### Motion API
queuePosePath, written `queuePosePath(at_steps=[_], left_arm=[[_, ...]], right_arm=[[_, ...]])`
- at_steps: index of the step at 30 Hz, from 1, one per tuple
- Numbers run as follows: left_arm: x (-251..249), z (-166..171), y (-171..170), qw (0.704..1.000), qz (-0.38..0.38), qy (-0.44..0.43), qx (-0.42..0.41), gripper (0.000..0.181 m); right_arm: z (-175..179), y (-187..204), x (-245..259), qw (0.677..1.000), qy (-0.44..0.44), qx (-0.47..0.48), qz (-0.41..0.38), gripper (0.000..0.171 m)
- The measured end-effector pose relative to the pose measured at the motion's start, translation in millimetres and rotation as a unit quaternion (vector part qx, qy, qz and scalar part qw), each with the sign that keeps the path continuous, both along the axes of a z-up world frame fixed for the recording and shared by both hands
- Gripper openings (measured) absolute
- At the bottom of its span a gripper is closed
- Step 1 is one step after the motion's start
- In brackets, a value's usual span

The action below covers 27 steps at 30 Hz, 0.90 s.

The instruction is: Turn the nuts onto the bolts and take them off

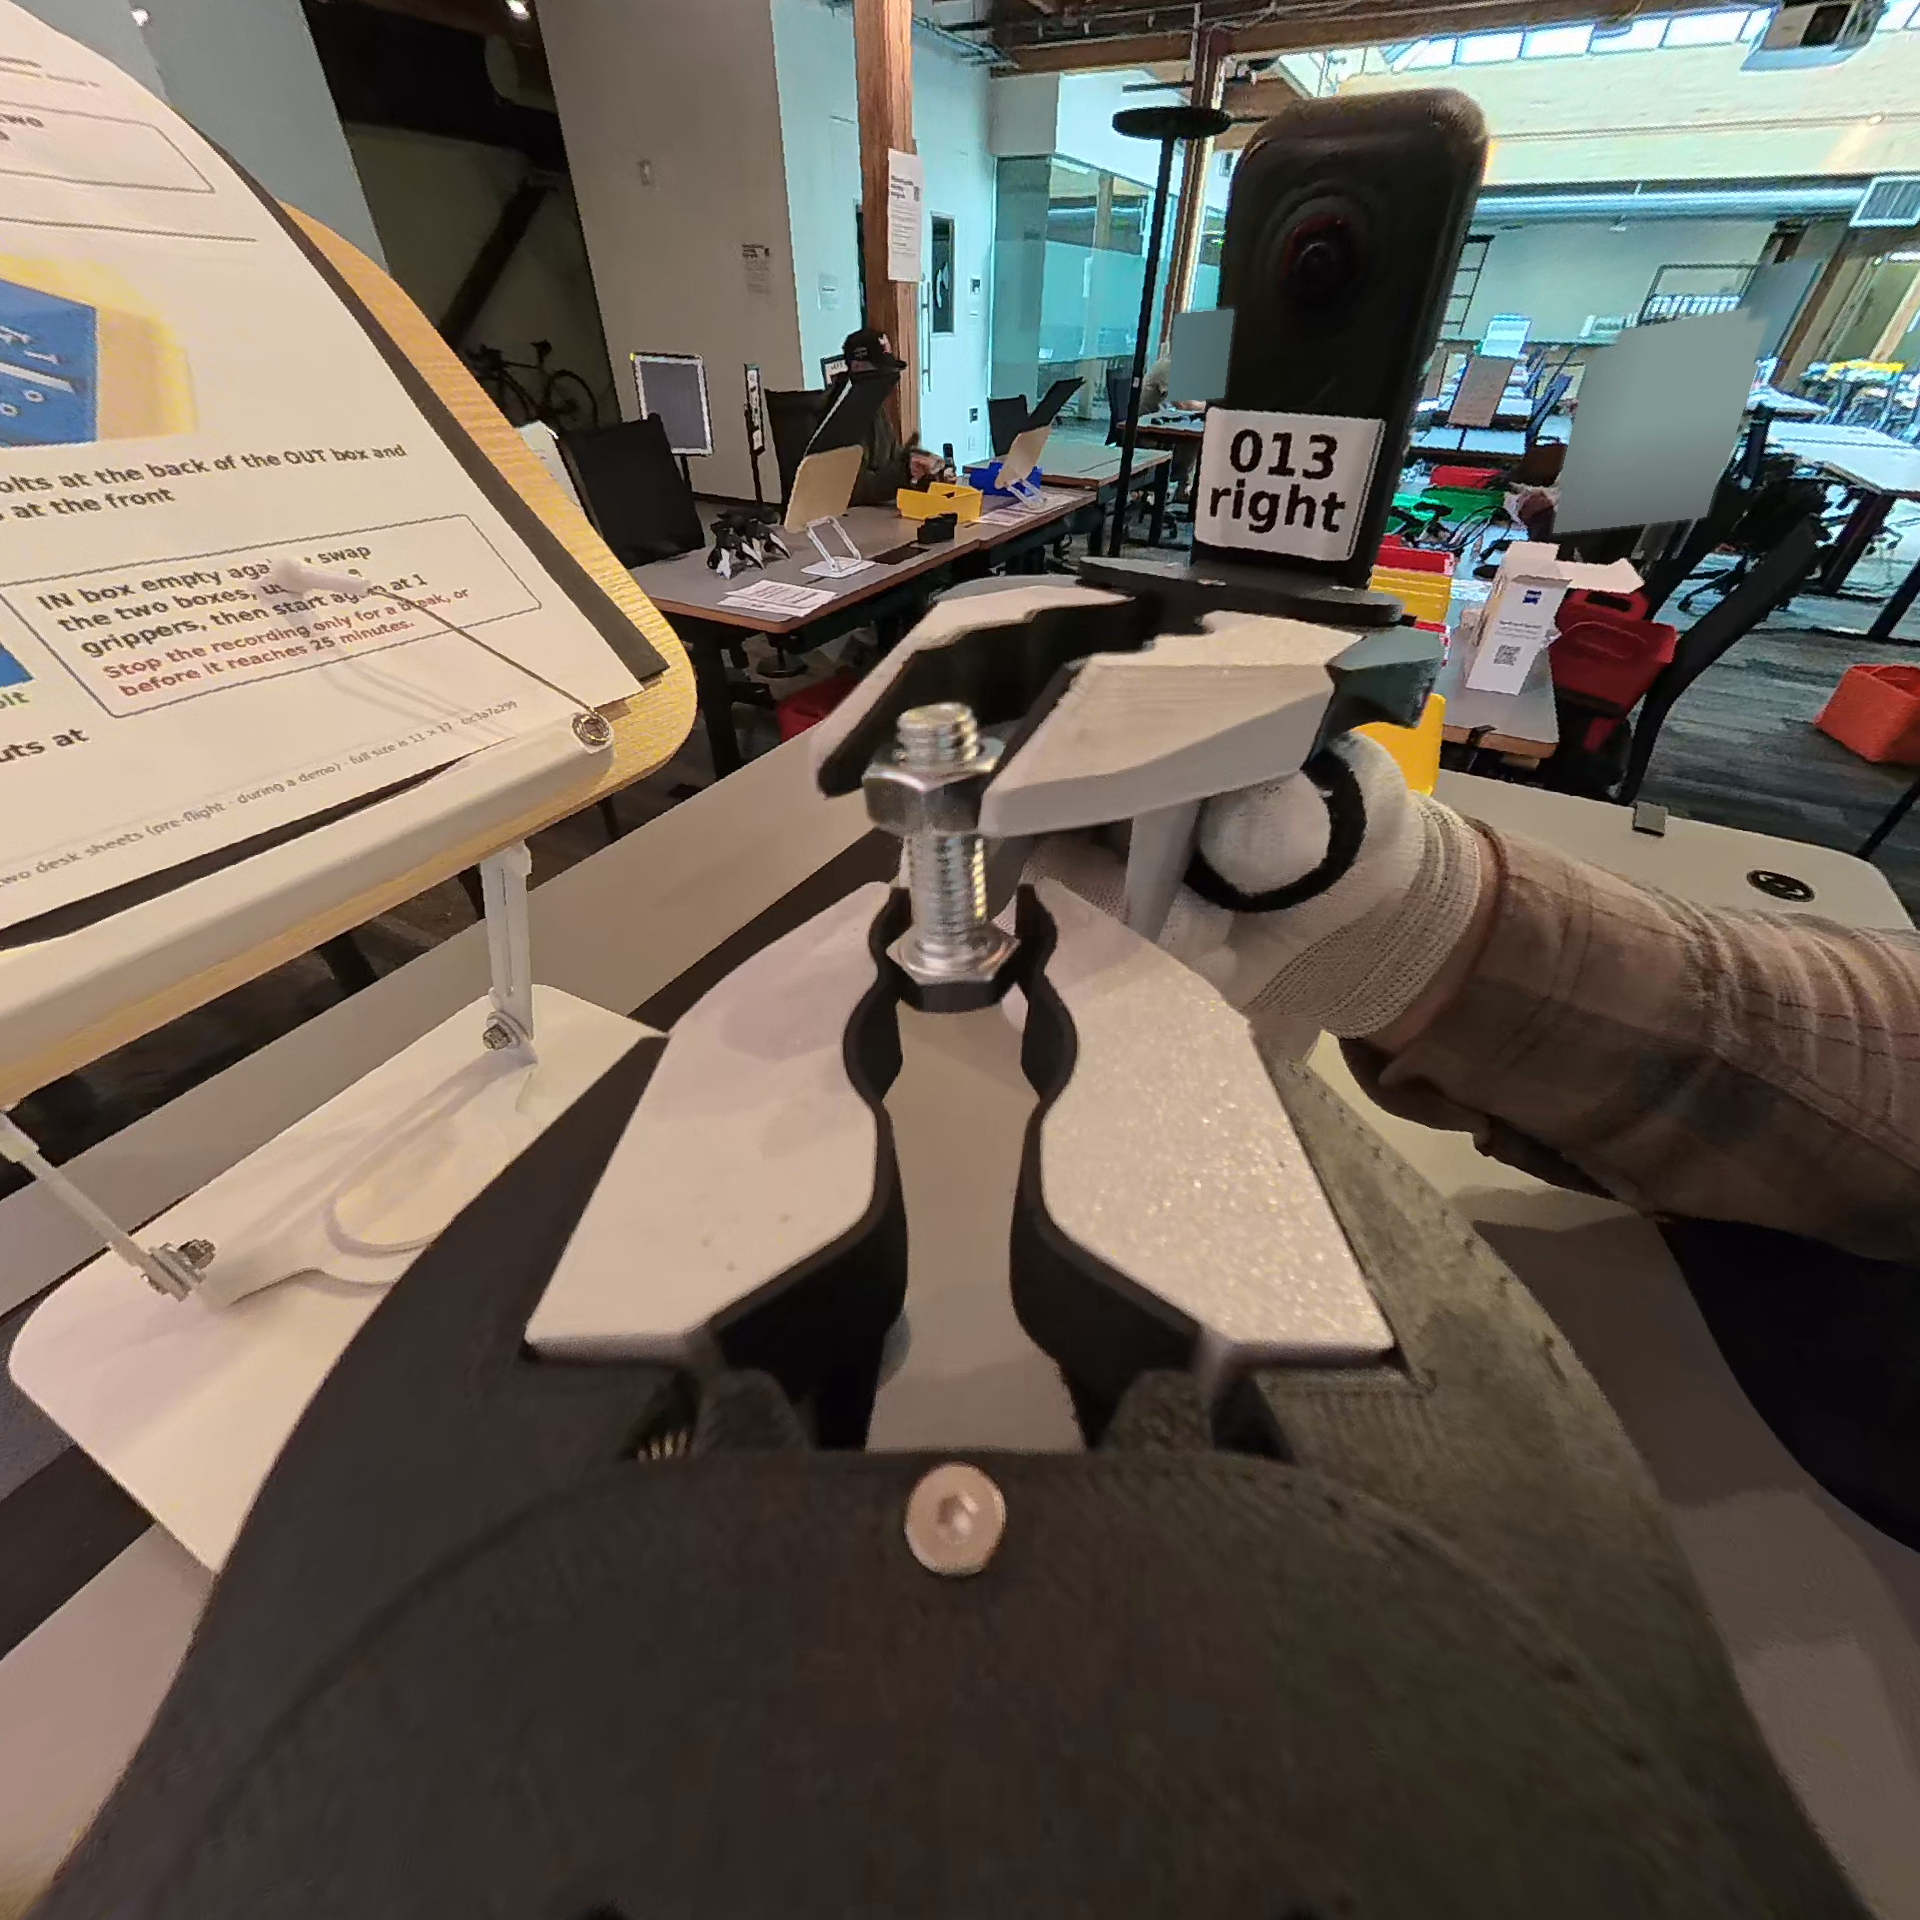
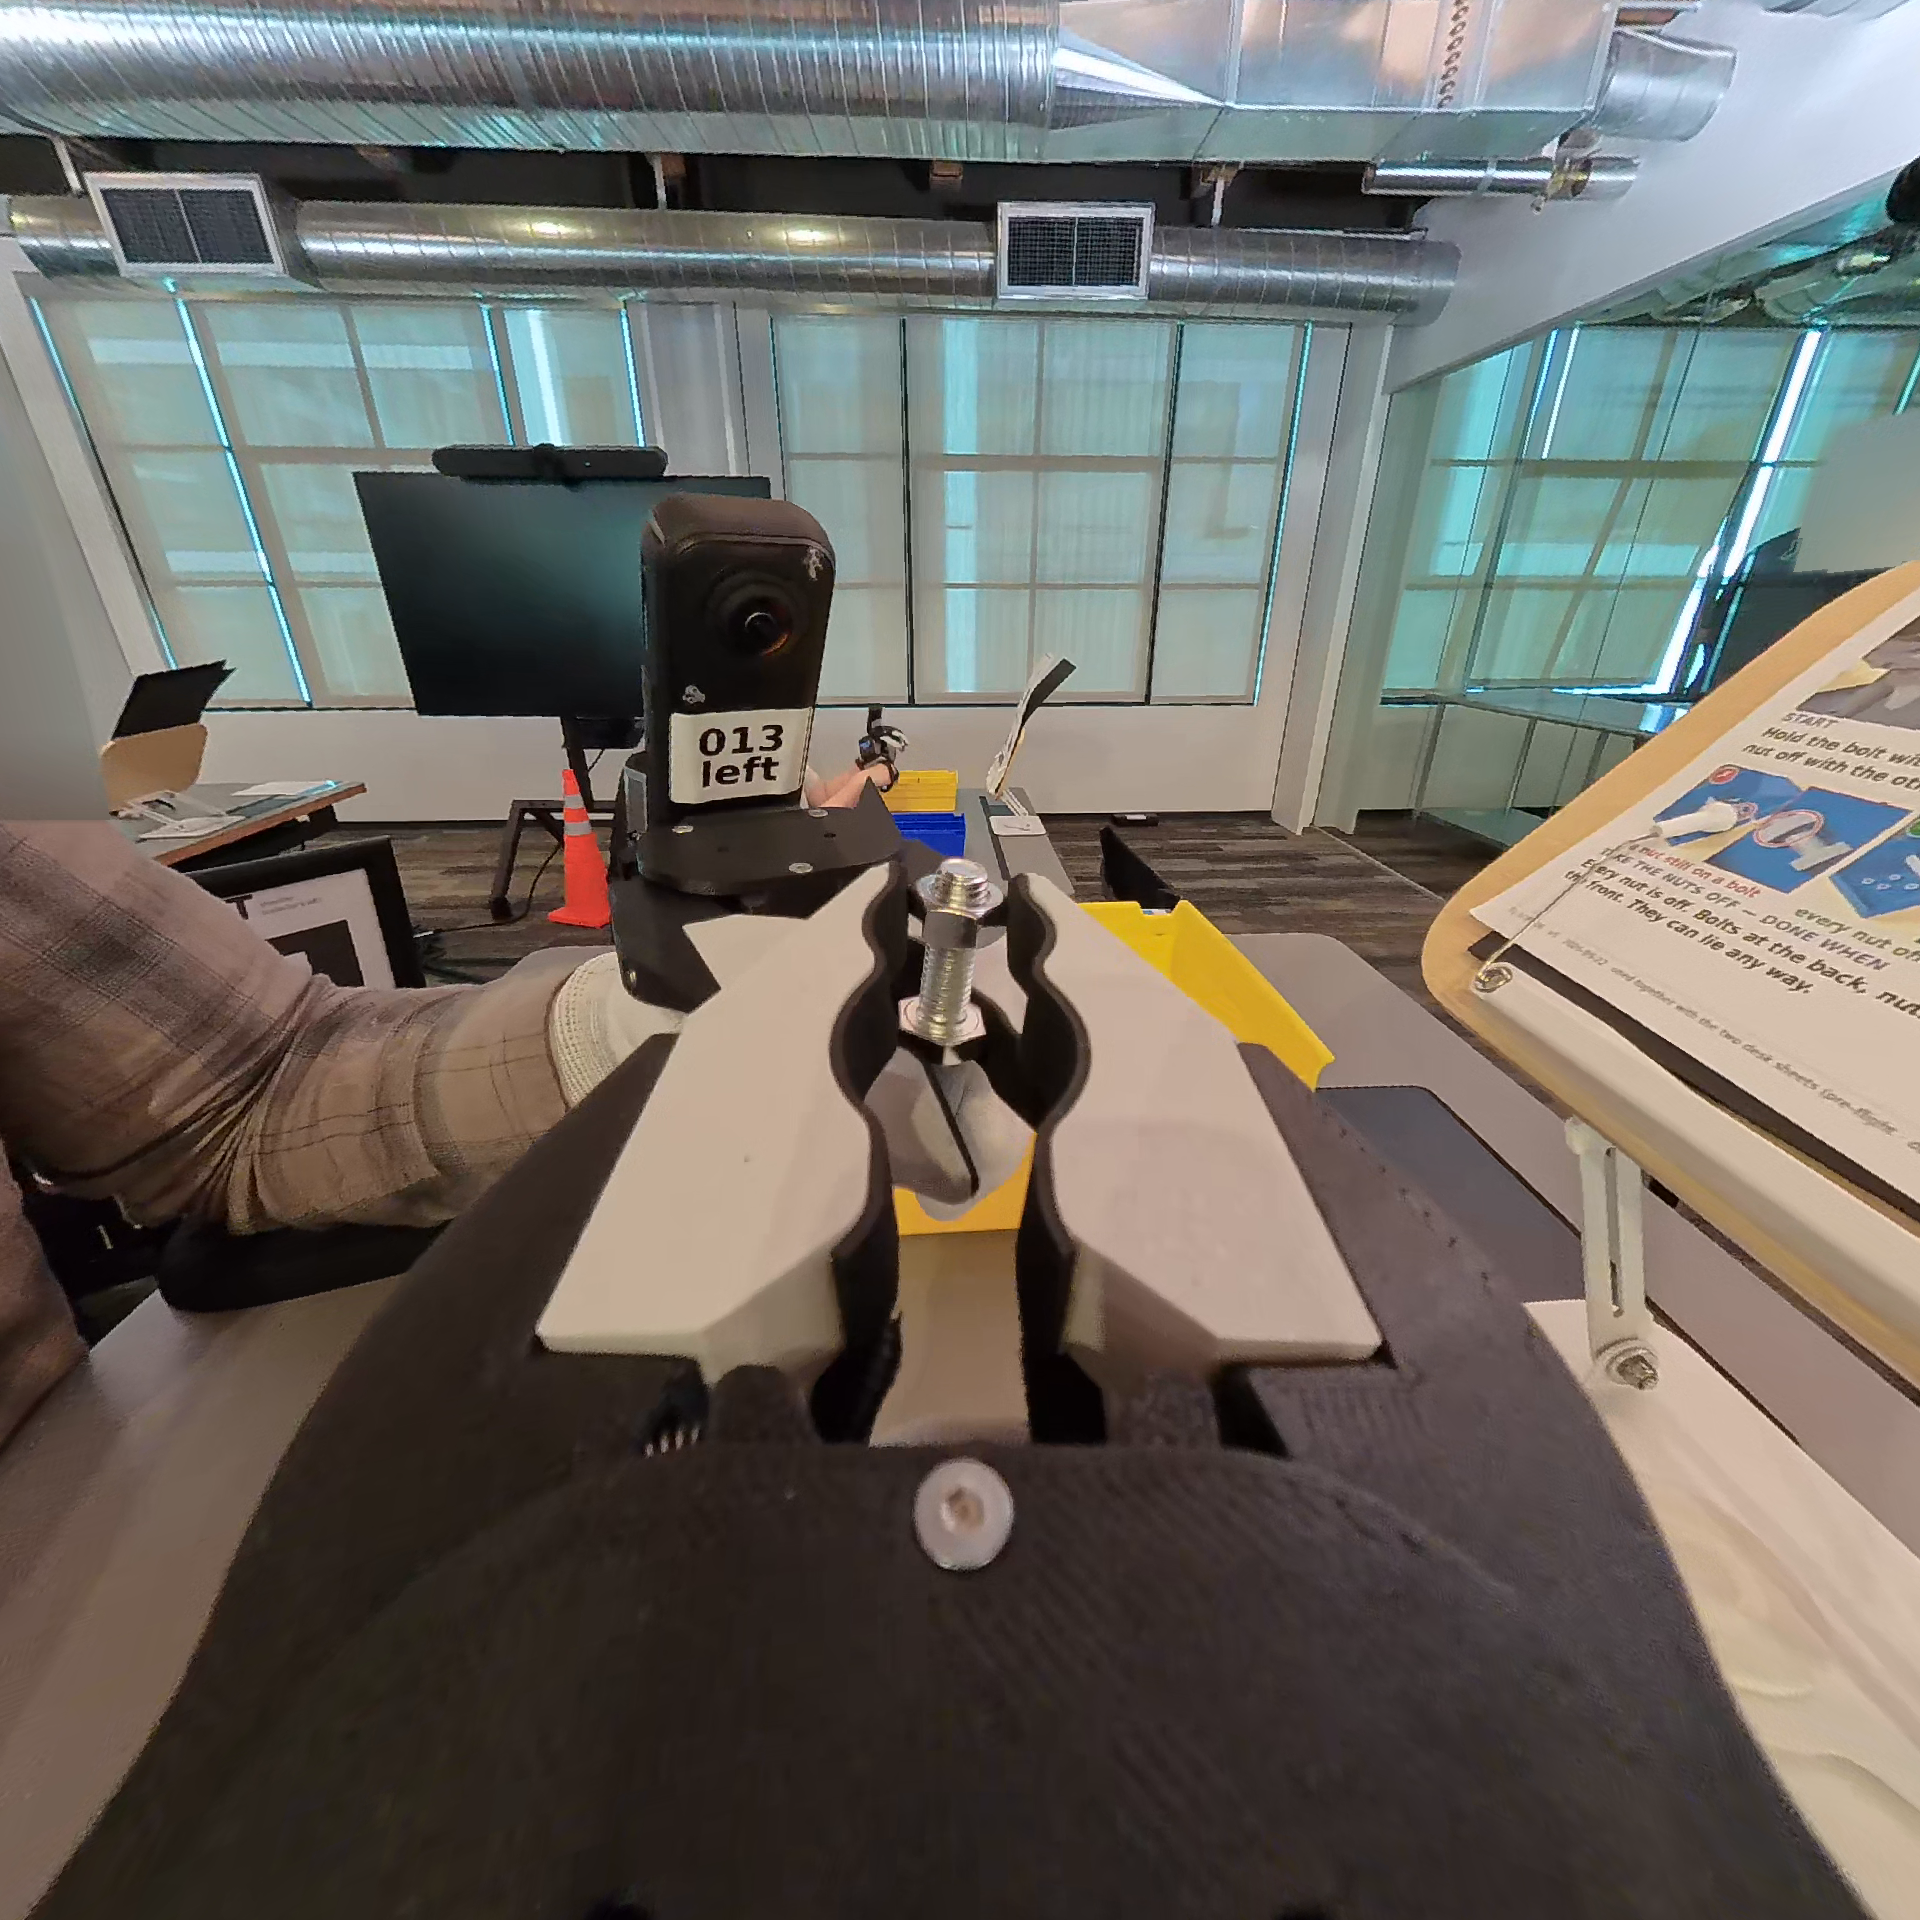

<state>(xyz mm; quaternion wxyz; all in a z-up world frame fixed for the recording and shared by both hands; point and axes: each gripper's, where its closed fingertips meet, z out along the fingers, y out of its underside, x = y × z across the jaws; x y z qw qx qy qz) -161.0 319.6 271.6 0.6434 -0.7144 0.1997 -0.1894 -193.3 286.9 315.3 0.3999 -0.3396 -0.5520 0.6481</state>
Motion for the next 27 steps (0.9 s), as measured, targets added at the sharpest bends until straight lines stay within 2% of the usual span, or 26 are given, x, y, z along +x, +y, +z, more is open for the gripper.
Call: queuePosePath(at_steps=[16, 17, 20, 27], left_arm=[[-3.9, 0.8, 1.6, 1.000, 0.019, 0.017, 0.014, 0.016], [-3.9, 0.8, 1.6, 1.000, 0.019, 0.017, 0.014, 0.016], [-6.6, -0.5, 2.8, 0.999, 0.025, 0.017, 0.012, 0.016], [-8.4, 0.5, 3.3, 1.000, 0.026, 0.006, 0.016, 0.016]], right_arm=[[0.2, -1.1, -0.5, 1.000, -0.001, 0.009, -0.005, 0.017], [0.3, -1.0, -0.8, 1.000, -0.001, 0.011, -0.008, 0.018], [2.5, 2.0, -1.2, 1.000, -0.001, 0.005, -0.014, 0.043], [0.9, 10.5, -1.2, 0.999, -0.004, 0.006, -0.031, 0.042]])
